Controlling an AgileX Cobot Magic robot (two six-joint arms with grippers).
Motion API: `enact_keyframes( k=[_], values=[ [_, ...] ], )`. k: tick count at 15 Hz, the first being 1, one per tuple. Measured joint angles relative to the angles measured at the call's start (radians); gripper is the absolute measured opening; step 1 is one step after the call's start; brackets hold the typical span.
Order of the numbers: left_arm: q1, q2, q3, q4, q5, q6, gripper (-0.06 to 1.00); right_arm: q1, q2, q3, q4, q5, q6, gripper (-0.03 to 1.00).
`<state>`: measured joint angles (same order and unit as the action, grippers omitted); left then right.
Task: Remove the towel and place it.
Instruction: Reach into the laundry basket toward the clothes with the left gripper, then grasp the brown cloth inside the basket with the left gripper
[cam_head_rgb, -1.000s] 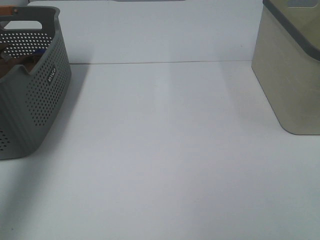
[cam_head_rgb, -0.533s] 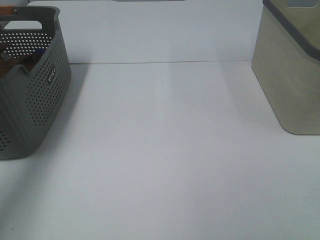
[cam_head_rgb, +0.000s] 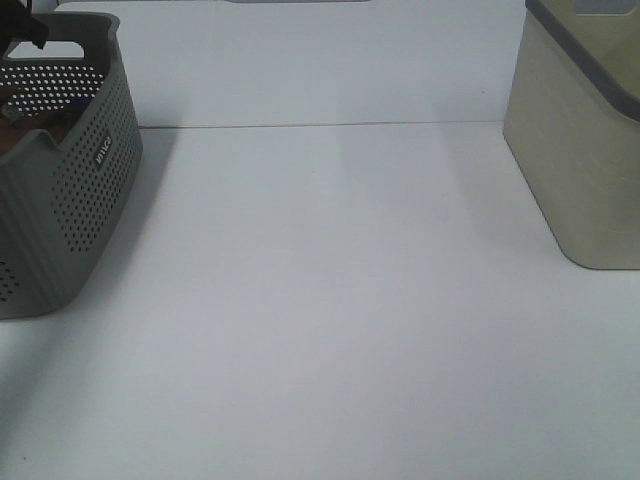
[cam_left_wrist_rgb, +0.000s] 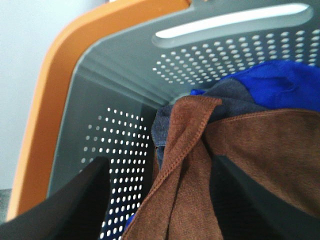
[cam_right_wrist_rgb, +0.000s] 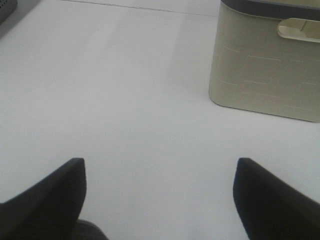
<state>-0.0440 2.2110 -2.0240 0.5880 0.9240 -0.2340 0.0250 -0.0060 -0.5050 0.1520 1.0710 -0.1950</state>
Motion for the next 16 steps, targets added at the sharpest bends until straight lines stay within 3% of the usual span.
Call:
enact_keyframes(
  k=[16],
  values=[
    [0.038,0.160,-0.012,0.039,-0.147,0.001,0.57,0.000,0.000,0.000,-0.003,0.000,0.000,0.77]
  ],
)
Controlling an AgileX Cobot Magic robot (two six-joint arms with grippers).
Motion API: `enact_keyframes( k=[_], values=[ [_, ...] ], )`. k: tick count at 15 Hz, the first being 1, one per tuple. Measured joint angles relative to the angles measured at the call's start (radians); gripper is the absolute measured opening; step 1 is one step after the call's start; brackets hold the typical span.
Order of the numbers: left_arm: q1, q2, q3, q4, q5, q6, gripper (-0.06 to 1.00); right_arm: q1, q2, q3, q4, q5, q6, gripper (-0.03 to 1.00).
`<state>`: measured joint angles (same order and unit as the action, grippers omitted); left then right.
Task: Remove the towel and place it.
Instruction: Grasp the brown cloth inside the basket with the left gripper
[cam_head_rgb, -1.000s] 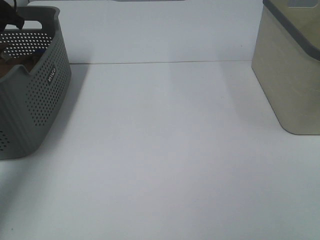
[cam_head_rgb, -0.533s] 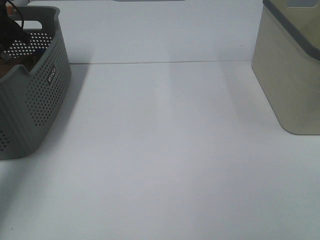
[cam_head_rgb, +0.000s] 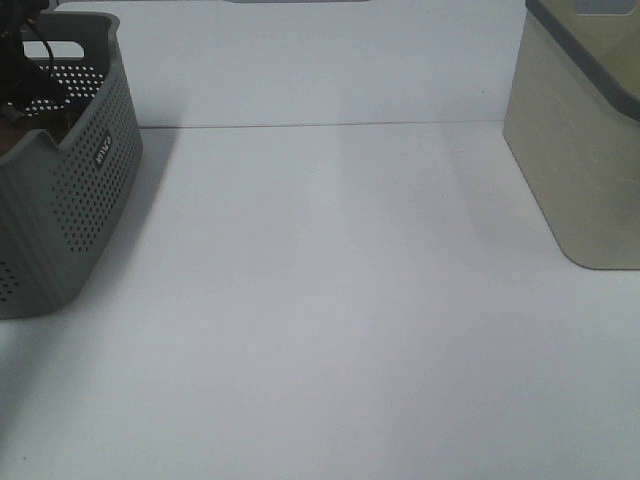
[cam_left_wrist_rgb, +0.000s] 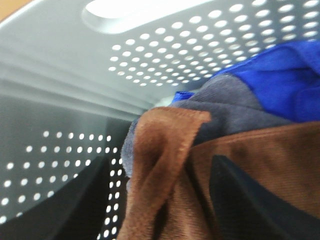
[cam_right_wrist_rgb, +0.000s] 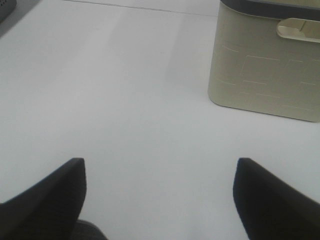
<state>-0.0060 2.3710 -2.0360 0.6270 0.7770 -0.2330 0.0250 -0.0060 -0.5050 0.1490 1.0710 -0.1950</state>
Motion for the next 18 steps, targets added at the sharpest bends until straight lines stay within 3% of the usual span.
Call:
enact_keyframes(
  k=[9,13,15,18],
  values=[
    [0.023,0.031,0.000,-0.002,-0.052,0.000,0.55,0.000,-0.001,0.000,-0.001,0.000,0.000,0.77],
    [0.023,0.031,0.000,0.011,-0.070,0.000,0.28,0.000,-0.001,0.000,-0.001,0.000,0.000,0.77],
    [0.023,0.031,0.000,0.015,-0.071,0.016,0.08,0.000,-0.001,0.000,-0.001,0.000,0.000,0.77],
    [0.023,0.031,0.000,0.015,-0.070,0.070,0.00,0.000,-0.001,0.000,-0.006,0.000,0.000,0.77]
  ],
)
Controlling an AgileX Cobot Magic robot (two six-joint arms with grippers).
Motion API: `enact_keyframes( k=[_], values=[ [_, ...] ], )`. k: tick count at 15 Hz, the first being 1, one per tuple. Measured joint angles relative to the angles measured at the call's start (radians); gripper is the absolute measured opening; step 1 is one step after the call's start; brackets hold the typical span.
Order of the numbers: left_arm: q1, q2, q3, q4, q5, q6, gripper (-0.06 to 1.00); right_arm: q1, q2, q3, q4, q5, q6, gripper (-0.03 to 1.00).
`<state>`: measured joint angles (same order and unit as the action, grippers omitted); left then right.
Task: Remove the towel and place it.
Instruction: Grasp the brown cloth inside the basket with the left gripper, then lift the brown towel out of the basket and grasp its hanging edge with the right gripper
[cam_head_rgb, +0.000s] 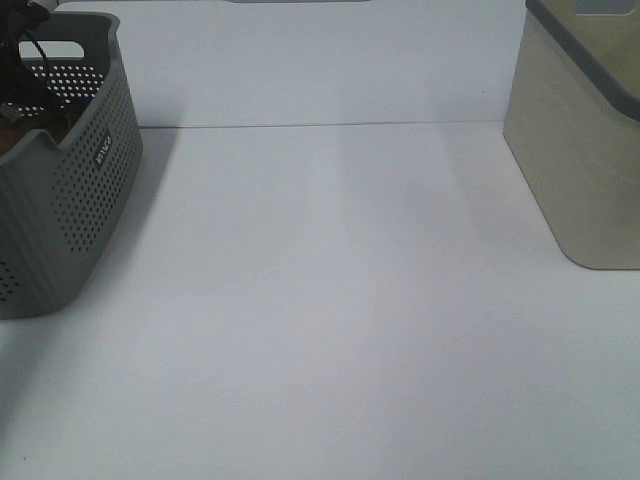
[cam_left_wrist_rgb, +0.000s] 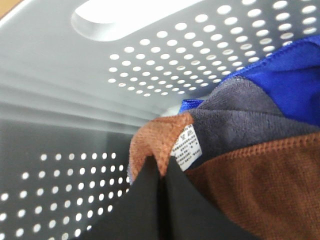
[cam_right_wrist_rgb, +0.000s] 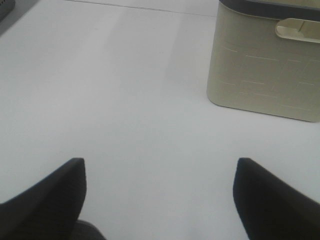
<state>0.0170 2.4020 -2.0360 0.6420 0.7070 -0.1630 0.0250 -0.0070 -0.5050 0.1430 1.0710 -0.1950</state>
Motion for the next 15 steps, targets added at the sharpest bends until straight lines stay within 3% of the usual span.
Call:
enact_keyframes(
  k=[4,9,12,15],
  values=[
    [0.000,-0.069,0.000,-0.060,0.042,0.008,0.00,0.000,0.000,0.000,-0.001,0.000,0.000,0.77],
    [-0.005,-0.293,0.000,-0.216,0.060,0.011,0.00,0.000,0.000,0.000,-0.001,0.000,0.000,0.77],
    [-0.054,-0.416,0.000,-0.237,0.067,0.038,0.00,0.000,0.000,0.000,-0.001,0.000,0.000,0.77],
    [-0.169,-0.554,0.000,-0.239,0.073,0.057,0.00,0.000,0.000,0.000,-0.001,0.000,0.000,0.77]
  ],
)
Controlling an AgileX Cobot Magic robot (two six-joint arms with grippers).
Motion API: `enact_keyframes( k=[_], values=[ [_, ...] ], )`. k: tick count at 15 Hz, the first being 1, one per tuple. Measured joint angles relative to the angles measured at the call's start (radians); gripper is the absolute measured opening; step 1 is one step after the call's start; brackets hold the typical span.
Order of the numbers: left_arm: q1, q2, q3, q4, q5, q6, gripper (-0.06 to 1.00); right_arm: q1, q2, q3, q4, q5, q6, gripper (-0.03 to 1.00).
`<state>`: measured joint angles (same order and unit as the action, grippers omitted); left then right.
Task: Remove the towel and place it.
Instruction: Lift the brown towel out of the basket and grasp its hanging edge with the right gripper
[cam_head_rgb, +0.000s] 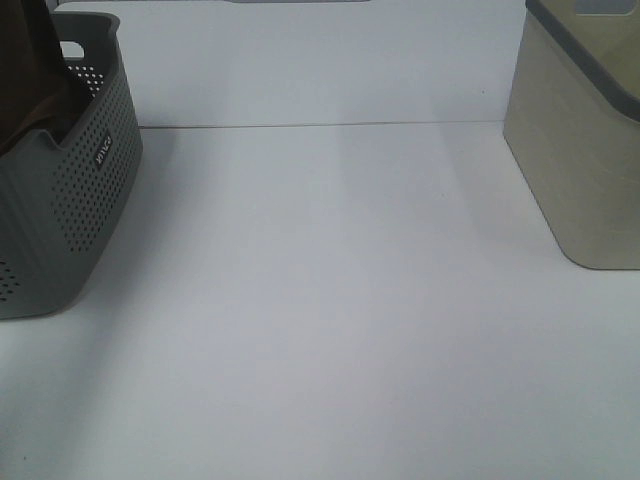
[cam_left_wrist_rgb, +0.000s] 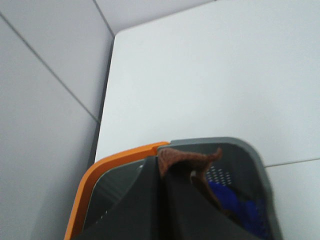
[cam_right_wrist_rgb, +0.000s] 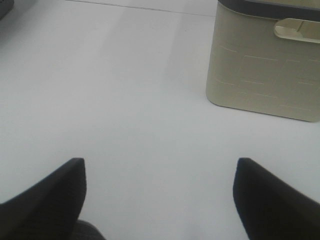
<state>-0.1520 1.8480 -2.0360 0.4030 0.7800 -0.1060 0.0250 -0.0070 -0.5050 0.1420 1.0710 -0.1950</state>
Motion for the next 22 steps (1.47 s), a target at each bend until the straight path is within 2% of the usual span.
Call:
enact_keyframes(
  k=[4,5,6,10,13,15,16,17,18,19,21,22],
  values=[
    [-0.183,-0.115,0.000,-0.039,0.008,0.055,0.00,0.000,0.000,0.000,0.010,0.000,0.000,0.77],
    [-0.278,-0.142,0.000,-0.059,0.036,0.089,0.00,0.000,0.010,0.000,0.048,-0.002,0.001,0.77],
    [-0.322,-0.148,0.000,-0.060,0.062,0.098,0.00,0.000,0.035,0.000,0.075,-0.002,0.001,0.77],
    [-0.463,-0.152,0.000,-0.069,0.143,0.123,0.00,0.000,0.201,0.000,0.173,-0.017,-0.015,0.77],
    [-0.536,-0.152,0.000,-0.079,0.151,0.131,0.00,0.000,0.382,-0.006,0.288,-0.085,-0.119,0.77],
    [-0.562,-0.152,0.000,-0.098,0.150,0.131,0.00,0.000,0.512,-0.008,0.466,-0.171,-0.280,0.77],
    [-0.570,-0.152,0.000,-0.112,0.141,0.131,0.00,0.000,0.581,-0.008,0.587,-0.210,-0.414,0.77],
    [-0.575,-0.152,0.000,-0.123,0.125,0.131,0.00,0.000,0.651,-0.008,0.711,-0.236,-0.566,0.77],
    [-0.576,-0.152,0.000,-0.142,0.091,0.131,0.00,0.000,0.765,-0.008,0.927,-0.244,-0.828,0.77],
    [-0.576,-0.152,0.000,-0.155,0.068,0.131,0.00,0.000,0.828,-0.008,1.076,-0.244,-1.002,0.77],
    [-0.576,-0.152,0.000,-0.174,0.031,0.131,0.00,0.012,0.952,-0.010,1.275,-0.258,-1.256,0.76],
    [-0.576,-0.152,0.000,-0.188,0.009,0.131,0.00,0.047,1.011,-0.018,1.322,-0.293,-1.341,0.75]
  ],
)
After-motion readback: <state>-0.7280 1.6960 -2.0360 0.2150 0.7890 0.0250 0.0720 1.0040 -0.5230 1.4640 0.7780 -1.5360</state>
